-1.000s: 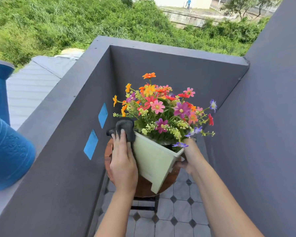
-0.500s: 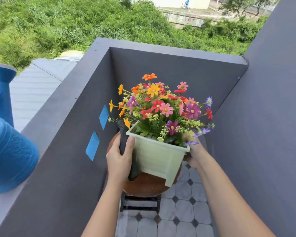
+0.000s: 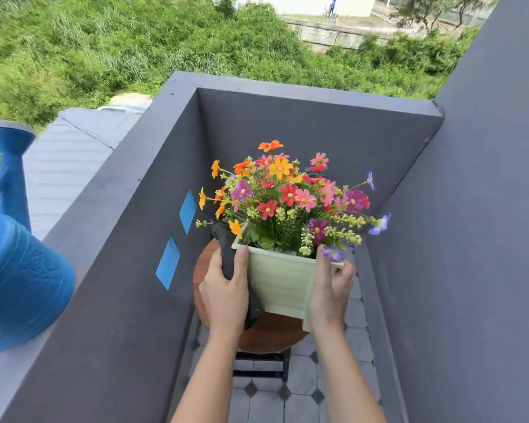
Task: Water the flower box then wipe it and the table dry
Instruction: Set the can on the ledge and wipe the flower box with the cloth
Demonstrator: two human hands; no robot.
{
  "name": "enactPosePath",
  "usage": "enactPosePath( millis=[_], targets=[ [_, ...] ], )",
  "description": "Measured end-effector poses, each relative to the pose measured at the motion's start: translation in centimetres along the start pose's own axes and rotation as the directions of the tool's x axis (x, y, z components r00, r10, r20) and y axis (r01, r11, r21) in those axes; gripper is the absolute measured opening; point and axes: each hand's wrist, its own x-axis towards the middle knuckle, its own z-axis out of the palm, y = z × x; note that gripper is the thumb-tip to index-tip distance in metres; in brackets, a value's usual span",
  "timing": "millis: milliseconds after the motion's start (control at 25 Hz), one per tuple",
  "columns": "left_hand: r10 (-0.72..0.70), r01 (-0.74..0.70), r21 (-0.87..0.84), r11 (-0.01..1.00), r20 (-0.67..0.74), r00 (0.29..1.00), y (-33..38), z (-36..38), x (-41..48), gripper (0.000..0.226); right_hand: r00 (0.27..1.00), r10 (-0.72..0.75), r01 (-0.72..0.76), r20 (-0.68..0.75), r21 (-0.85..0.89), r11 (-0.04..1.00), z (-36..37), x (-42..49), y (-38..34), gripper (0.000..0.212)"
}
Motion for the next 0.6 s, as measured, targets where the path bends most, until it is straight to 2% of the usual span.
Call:
enactPosePath(
  millis=[120, 280, 440, 520, 600],
  targets=[
    [0.002, -0.002, 0.002, 1.0, 0.003, 1.0, -0.4, -0.1, -0.1, 0.027, 0.988, -0.074, 0.047, -0.133, -0.194, 0.98, 1.9, -2.5, 0.0, 0.104],
    [0.011, -0.011, 0.005, 1.0, -0.015, 1.0, -0.6, -0.5, -0.7, 0.023, 0.967, 0.012, -0.038, -0.255, -0.095, 0.995, 4.6, -2.7, -0.8, 0.117],
    [0.032, -0.032, -0.01, 0.999, -0.046, 0.998, 0.0, -0.8, -1.2, 0.036, 0.962, 0.088, -0.112, -0.258, -0.078, 0.991, 4.5, -1.8, -1.5, 0.093],
    [0.049, -0.05, -0.023, 0.998, -0.032, 0.998, -0.3, -1.0, -1.5, 0.034, 0.975, 0.08, -0.112, -0.209, -0.148, 0.983, 3.5, -0.9, -1.7, 0.079],
    [0.051, -0.051, -0.025, 0.998, 0.01, 0.999, -0.5, -1.0, -1.9, 0.035, 0.988, 0.075, -0.098, -0.136, -0.172, 0.98, 2.4, 0.4, -2.0, 0.075]
  ],
)
